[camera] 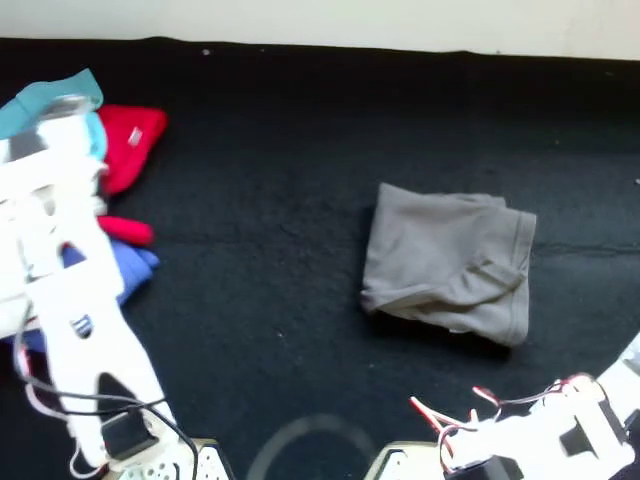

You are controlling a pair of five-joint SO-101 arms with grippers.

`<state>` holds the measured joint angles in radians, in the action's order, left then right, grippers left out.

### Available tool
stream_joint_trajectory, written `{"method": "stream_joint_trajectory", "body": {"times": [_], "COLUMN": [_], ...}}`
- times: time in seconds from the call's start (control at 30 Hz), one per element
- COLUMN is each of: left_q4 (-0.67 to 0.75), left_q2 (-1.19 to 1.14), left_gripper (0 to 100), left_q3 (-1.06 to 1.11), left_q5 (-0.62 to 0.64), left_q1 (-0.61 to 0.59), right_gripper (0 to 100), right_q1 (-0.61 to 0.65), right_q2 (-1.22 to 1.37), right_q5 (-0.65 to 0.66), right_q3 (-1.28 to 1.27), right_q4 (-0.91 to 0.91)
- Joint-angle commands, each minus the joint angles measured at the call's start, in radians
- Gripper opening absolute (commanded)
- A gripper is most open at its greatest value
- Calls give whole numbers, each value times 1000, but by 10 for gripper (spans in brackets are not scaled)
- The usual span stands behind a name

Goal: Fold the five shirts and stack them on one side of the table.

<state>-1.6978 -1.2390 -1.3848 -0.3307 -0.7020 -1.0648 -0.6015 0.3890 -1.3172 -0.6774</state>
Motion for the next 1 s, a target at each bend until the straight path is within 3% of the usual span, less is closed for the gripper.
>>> {"method": "stream_joint_trajectory", "body": {"times": [0.0,0.2,0.33,0.57,0.77,0.97], "left_q4": [9,9,5,-68,-71,-72], "left_q2": [10,10,15,53,185,349], "left_gripper": [9,9,9,9,9,8], "left_q3": [-102,-176,-202,-272,-271,-220], "left_q5": [-32,-52,-46,-44,-23,0], "left_q1": [-199,-378,-421,-479,-447,-314], "right_gripper": [152,152,152,152,152,156], "right_q1": [91,191,271,409,565,633], "right_q2": [1,1,1,13,73,400], "right_q5": [6,5,-5,-143,-147,-149], "right_q3": [88,260,372,696,923,1121], "right_q4": [-130,-265,-335,-541,-570,-575]}}
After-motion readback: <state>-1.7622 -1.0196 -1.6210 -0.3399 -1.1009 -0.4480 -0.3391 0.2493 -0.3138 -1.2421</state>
